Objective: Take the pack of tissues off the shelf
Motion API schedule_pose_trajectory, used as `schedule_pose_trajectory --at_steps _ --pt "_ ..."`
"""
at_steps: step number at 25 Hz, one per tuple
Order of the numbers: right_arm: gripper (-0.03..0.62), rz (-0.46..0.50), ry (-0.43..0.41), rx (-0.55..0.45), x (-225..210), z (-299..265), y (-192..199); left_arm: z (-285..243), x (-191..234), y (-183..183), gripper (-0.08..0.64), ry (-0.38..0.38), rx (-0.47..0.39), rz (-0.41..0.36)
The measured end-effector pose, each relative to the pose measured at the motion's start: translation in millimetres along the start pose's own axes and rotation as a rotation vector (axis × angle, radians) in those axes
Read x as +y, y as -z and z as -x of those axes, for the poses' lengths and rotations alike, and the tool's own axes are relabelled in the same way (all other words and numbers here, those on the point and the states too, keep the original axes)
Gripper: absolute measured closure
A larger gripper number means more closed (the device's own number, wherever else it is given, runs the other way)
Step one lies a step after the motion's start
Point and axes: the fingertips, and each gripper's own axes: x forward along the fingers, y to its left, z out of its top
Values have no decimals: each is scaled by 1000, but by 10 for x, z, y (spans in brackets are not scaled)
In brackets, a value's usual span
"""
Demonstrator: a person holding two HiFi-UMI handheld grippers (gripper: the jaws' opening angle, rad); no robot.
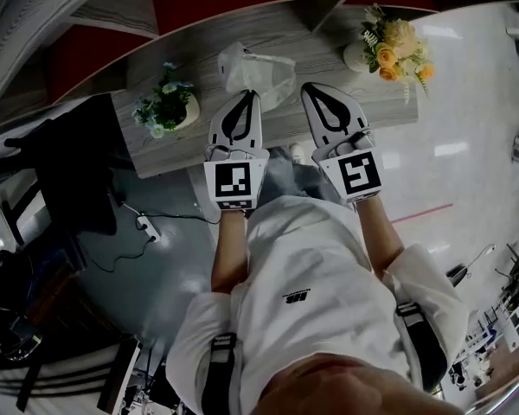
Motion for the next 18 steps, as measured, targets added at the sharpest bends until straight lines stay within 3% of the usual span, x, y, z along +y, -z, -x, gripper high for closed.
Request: schedule_pose_trajectory --at_steps 18 --pt "568 -25 4 112 -48 -311 779 -482 2 769 532 52 71 42"
